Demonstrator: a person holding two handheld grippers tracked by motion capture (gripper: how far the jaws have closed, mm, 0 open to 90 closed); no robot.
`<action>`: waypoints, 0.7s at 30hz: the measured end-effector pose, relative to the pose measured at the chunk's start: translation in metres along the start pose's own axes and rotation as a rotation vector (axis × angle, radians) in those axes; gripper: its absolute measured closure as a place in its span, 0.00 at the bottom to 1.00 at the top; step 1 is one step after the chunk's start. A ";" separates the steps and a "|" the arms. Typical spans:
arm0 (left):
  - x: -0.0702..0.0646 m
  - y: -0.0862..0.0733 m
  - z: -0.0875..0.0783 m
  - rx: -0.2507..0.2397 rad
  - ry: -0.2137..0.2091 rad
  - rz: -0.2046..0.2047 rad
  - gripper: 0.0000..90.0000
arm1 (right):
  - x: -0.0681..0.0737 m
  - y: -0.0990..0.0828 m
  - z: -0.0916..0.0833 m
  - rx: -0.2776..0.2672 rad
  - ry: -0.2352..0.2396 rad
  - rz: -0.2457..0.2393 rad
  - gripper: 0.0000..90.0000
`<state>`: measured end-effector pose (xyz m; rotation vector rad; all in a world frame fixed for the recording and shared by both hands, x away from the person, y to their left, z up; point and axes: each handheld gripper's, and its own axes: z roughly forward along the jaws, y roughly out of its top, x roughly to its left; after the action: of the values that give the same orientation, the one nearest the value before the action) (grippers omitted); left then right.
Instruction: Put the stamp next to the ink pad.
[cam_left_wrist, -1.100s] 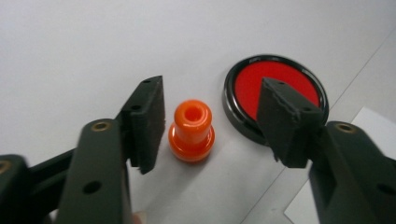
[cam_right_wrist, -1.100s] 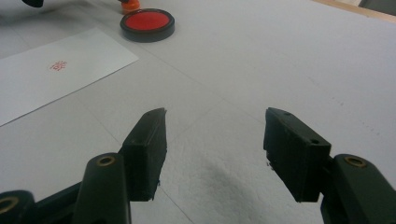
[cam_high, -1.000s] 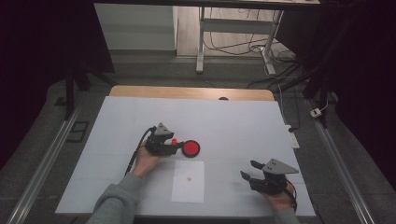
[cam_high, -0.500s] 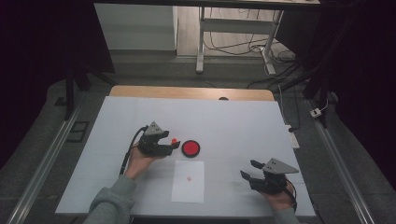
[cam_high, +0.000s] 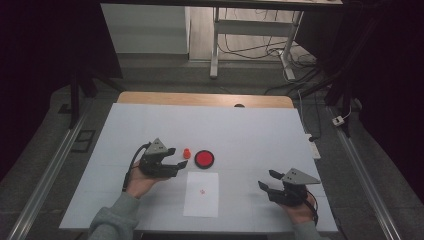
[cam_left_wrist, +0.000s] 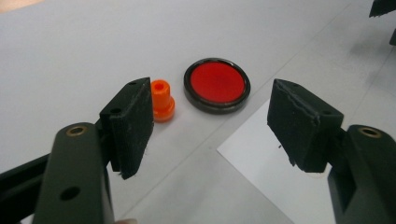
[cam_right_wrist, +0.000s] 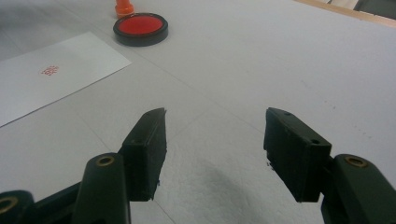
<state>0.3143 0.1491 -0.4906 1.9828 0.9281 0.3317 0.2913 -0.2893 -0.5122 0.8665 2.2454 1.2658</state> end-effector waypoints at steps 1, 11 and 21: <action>0.000 -0.002 -0.002 0.002 0.001 -0.003 0.36 | 0.000 0.000 0.000 0.004 -0.004 0.000 0.43; -0.005 -0.027 -0.034 -0.014 0.033 -0.035 0.36 | -0.002 0.000 0.001 0.006 0.000 -0.004 0.43; -0.005 -0.062 -0.065 -0.013 0.081 -0.048 0.37 | -0.002 0.000 0.003 0.003 0.005 -0.011 0.43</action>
<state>0.2452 0.2050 -0.5041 1.9437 1.0202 0.3922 0.2948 -0.2891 -0.5131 0.8523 2.2533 1.2614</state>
